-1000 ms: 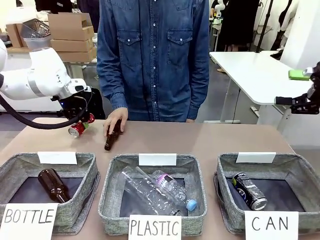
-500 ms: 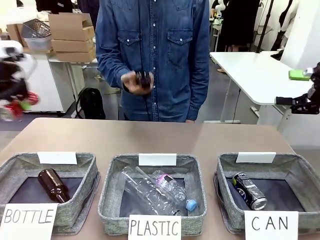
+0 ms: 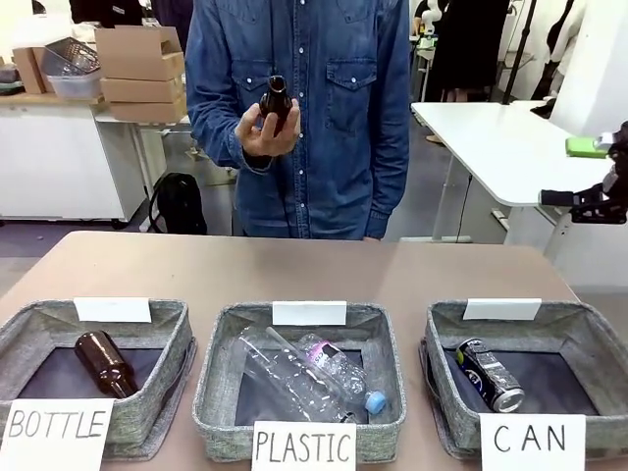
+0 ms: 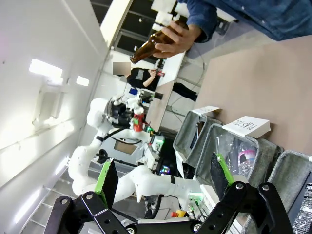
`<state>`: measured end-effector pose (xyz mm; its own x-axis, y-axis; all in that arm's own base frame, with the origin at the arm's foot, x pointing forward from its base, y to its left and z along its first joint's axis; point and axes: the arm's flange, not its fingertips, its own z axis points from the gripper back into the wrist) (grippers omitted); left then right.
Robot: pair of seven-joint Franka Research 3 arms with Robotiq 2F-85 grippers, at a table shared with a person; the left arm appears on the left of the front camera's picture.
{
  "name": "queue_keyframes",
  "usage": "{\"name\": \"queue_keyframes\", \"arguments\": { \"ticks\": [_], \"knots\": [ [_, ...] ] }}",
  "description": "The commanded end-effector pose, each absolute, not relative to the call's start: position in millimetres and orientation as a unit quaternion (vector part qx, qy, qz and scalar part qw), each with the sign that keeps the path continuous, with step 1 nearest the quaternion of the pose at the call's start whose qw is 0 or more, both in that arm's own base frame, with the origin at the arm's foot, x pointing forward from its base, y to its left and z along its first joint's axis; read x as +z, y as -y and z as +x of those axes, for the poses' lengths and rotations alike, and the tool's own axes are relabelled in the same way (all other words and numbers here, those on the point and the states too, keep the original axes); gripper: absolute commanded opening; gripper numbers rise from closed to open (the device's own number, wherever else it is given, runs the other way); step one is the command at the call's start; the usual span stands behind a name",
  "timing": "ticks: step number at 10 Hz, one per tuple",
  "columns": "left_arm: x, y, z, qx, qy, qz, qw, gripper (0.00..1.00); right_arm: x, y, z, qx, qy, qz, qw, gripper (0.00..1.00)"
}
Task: Sort the can waste into the basket.
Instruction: Pick up the can waste from the table and place it in the right Fabric basket.
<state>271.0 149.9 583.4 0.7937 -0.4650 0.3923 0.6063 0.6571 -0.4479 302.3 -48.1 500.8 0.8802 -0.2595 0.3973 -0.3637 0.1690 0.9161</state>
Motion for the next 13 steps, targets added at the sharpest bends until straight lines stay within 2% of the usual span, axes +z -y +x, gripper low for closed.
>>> {"name": "queue_keyframes", "arguments": {
  "ticks": [1,2,3,4,5,6,7,8,9,13],
  "knots": [
    [560,-116,238,-0.363,0.145,-0.257,0.884,0.00,505,47,303,0.033,0.241,0.649,0.721,1.00],
    [554,-108,249,-0.320,0.177,-0.228,0.902,0.00,505,47,303,0.033,0.241,0.649,0.721,1.00],
    [573,-133,249,-0.334,0.125,-0.283,0.890,0.00,505,47,303,0.033,0.241,0.649,0.721,1.00],
    [573,-133,249,-0.334,0.125,-0.283,0.890,0.00,505,47,303,0.033,0.241,0.649,0.721,1.00],
    [563,-114,237,-0.345,0.144,-0.262,0.890,0.43,505,47,303,0.033,0.241,0.649,0.721,1.00],
    [594,-170,243,-0.429,0.117,-0.375,0.813,0.43,505,47,303,0.033,0.241,0.649,0.721,1.00],
    [623,-248,234,-0.446,0.175,-0.443,0.757,0.43,505,47,303,0.033,0.241,0.649,0.721,1.00],
    [631,-312,220,-0.389,0.256,-0.477,0.745,0.43,505,47,303,0.033,0.241,0.649,0.721,1.00],
    [624,-342,202,-0.366,0.294,-0.502,0.726,0.43,505,47,303,0.033,0.241,0.649,0.721,1.00],
    [605,-359,194,-0.346,0.303,-0.512,0.725,0.43,505,47,303,0.033,0.241,0.649,0.721,1.00]
  ]
}}
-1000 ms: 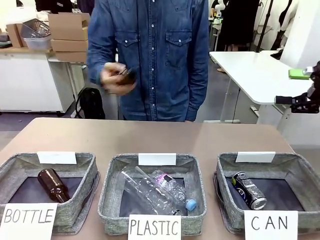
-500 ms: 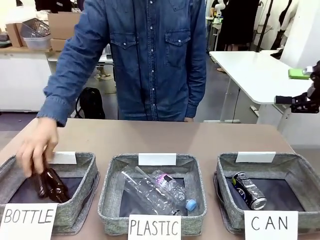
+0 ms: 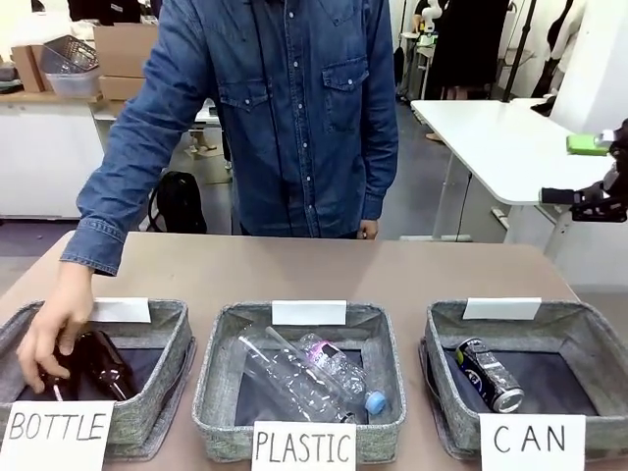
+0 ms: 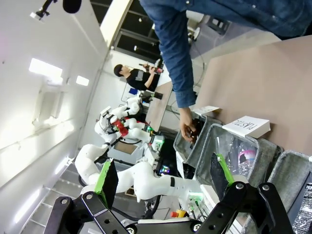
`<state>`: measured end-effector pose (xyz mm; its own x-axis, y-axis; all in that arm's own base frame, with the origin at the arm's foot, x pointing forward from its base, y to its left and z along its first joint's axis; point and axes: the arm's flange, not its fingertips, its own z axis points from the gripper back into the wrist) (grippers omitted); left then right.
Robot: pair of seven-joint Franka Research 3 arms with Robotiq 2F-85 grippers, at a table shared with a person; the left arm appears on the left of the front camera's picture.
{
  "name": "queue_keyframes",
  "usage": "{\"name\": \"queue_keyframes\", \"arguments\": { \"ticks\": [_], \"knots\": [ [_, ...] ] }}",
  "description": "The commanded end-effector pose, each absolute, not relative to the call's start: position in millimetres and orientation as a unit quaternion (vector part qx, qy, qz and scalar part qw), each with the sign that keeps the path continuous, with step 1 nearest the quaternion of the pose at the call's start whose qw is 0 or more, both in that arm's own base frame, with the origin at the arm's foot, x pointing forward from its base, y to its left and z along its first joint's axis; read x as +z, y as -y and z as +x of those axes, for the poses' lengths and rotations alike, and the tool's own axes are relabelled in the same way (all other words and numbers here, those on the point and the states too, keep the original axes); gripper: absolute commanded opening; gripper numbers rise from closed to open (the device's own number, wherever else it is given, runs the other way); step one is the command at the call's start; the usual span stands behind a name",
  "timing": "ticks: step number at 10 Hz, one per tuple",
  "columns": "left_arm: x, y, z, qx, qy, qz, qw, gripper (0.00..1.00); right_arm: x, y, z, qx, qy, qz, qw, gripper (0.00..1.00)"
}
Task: Sort the can waste into the basket.
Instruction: Pick up the can waste from the table and place it in the right Fabric basket.
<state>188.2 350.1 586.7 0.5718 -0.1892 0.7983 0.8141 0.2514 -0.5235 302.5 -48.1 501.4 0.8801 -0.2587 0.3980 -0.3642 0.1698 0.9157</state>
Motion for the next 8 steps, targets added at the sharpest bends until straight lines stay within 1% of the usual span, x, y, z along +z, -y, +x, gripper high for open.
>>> {"name": "queue_keyframes", "arguments": {
  "ticks": [1,3,4,5,6,8],
  "knots": [
    [607,-354,200,-0.354,0.296,-0.512,0.725,0.43,505,47,303,0.033,0.241,0.649,0.721,1.00],
    [615,-323,212,-0.370,0.284,-0.500,0.730,0.43,505,47,303,0.033,0.241,0.649,0.721,1.00],
    [621,-287,222,-0.374,0.272,-0.498,0.734,0.43,505,47,303,0.033,0.241,0.649,0.721,1.00],
    [622,-225,240,-0.417,0.232,-0.488,0.731,0.43,505,47,303,0.033,0.241,0.649,0.721,1.00],
    [616,-165,261,-0.454,0.187,-0.440,0.752,0.43,505,47,303,0.033,0.241,0.649,0.721,1.00],
    [592,-45,297,-0.549,0.075,-0.384,0.739,0.43,505,47,303,0.033,0.241,0.649,0.721,1.00]
  ]
}}
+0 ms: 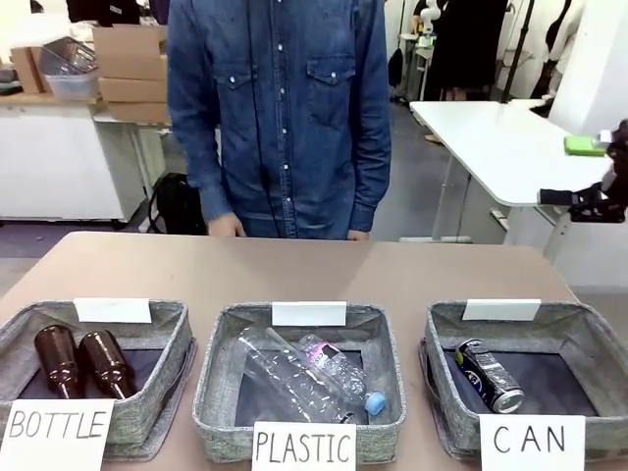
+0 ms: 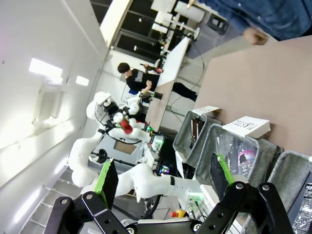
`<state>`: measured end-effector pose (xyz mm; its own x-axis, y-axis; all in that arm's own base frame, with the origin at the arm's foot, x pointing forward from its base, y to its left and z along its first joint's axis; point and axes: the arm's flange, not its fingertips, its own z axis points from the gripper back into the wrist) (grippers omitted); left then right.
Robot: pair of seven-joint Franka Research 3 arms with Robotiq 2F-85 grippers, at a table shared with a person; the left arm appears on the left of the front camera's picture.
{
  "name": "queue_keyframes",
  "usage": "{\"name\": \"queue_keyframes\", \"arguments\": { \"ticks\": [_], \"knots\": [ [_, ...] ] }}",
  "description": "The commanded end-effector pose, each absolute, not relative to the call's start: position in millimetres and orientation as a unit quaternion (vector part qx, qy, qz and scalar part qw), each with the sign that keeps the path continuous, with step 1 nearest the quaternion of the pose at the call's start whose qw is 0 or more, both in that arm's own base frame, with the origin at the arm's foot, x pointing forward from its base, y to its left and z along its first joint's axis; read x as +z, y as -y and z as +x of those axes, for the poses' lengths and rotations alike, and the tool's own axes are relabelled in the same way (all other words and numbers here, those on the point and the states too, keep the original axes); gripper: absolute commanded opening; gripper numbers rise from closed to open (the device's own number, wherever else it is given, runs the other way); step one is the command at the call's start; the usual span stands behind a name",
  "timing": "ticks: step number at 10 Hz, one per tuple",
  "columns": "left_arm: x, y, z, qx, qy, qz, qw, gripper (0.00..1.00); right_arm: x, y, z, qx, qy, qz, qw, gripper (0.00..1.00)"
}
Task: Sort the can waste into the basket.
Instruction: Pick up the can waste from the table and place it in the right Fabric basket.
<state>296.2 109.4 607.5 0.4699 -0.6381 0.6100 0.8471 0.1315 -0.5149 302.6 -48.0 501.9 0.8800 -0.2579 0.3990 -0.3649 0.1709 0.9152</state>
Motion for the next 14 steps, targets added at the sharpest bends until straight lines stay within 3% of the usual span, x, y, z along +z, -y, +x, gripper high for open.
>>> {"name": "queue_keyframes", "arguments": {
  "ticks": [1,3,4,6,7,8,12,13,14],
  "knots": [
    [575,11,311,-0.568,0.048,-0.340,0.748,0.43,505,47,303,0.033,0.241,0.649,0.721,1.00],
    [541,116,334,-0.595,0.044,-0.270,0.756,0.43,505,47,303,0.033,0.241,0.649,0.721,1.00],
    [525,175,334,-0.634,0.024,-0.261,0.727,0.43,505,47,303,0.033,0.241,0.649,0.721,1.00],
    [499,262,307,-0.671,0.063,-0.207,0.709,0.43,505,47,303,0.033,0.241,0.649,0.721,1.00],
    [494,265,294,-0.649,0.139,-0.160,0.730,0.43,505,47,303,0.033,0.241,0.649,0.721,1.00],
    [507,253,306,-0.672,0.036,-0.222,0.705,0.43,505,47,303,0.033,0.241,0.649,0.721,1.00],
    [498,262,304,-0.669,0.050,-0.214,0.710,0.43,505,47,303,0.033,0.241,0.649,0.721,1.00],
    [498,299,282,-0.757,0.147,-0.174,0.613,0.43,505,47,303,0.033,0.241,0.649,0.721,1.00],
    [497,351,270,-0.772,0.155,-0.119,0.605,0.43,505,47,303,0.033,0.241,0.649,0.721,1.00]
  ]
}}
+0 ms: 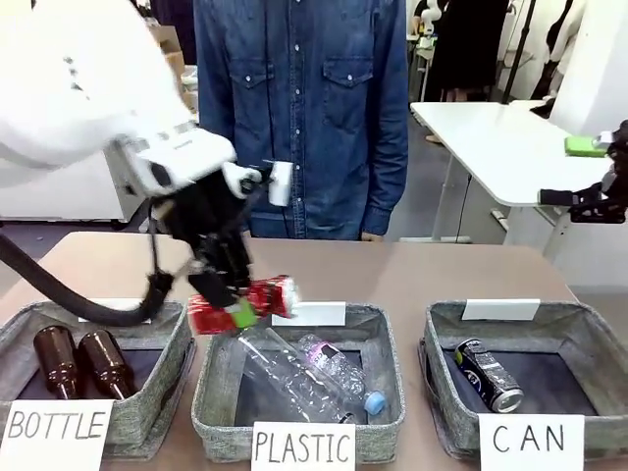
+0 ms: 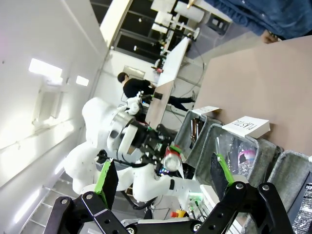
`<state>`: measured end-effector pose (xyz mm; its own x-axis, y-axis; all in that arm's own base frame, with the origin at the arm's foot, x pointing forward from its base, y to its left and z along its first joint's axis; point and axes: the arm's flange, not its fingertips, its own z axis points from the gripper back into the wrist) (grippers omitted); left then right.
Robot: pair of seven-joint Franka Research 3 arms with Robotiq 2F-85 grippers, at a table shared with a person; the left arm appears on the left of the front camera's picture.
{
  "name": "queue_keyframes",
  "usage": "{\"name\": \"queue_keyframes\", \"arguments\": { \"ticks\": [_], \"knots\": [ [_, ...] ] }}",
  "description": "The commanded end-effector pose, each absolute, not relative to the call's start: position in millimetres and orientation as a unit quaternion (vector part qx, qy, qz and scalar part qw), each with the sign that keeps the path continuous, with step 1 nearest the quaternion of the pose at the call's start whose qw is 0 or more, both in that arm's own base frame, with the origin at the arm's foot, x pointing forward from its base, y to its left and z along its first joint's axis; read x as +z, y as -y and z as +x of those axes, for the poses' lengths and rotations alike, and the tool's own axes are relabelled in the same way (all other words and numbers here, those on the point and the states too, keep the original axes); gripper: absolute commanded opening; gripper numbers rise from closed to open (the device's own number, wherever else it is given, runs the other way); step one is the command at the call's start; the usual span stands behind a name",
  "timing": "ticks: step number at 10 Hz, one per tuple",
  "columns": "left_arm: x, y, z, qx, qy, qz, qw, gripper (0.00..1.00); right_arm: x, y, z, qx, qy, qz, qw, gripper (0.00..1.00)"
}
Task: Sort the can waste into the basket.
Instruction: Pick up the can waste from the table and place it in the right Fabric basket.
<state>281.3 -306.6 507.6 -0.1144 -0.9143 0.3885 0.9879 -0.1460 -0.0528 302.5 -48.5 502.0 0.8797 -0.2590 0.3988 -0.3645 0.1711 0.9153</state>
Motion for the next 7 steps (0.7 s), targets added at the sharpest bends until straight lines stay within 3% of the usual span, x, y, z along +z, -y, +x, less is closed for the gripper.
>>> {"name": "queue_keyframes", "arguments": {
  "ticks": [1,2,4,5,7],
  "knots": [
    [499,408,260,-0.782,0.164,-0.059,0.599,0.43,505,47,303,0.033,0.241,0.649,0.721,1.00],
    [506,453,254,-0.785,0.189,0.016,0.590,0.43,502,48,302,0.036,0.243,0.643,0.726,1.00],
    [513,525,256,-0.804,0.207,0.087,0.551,0.43,536,137,248,0.026,0.229,0.614,0.755,1.00],
    [516,556,274,-0.820,0.194,0.094,0.530,0.43,540,186,208,-0.014,0.256,0.586,0.768,1.00],
    [520,601,309,-0.847,0.179,0.068,0.497,0.43,523,243,145,-0.079,0.331,0.576,0.743,1.00]
  ]
}}
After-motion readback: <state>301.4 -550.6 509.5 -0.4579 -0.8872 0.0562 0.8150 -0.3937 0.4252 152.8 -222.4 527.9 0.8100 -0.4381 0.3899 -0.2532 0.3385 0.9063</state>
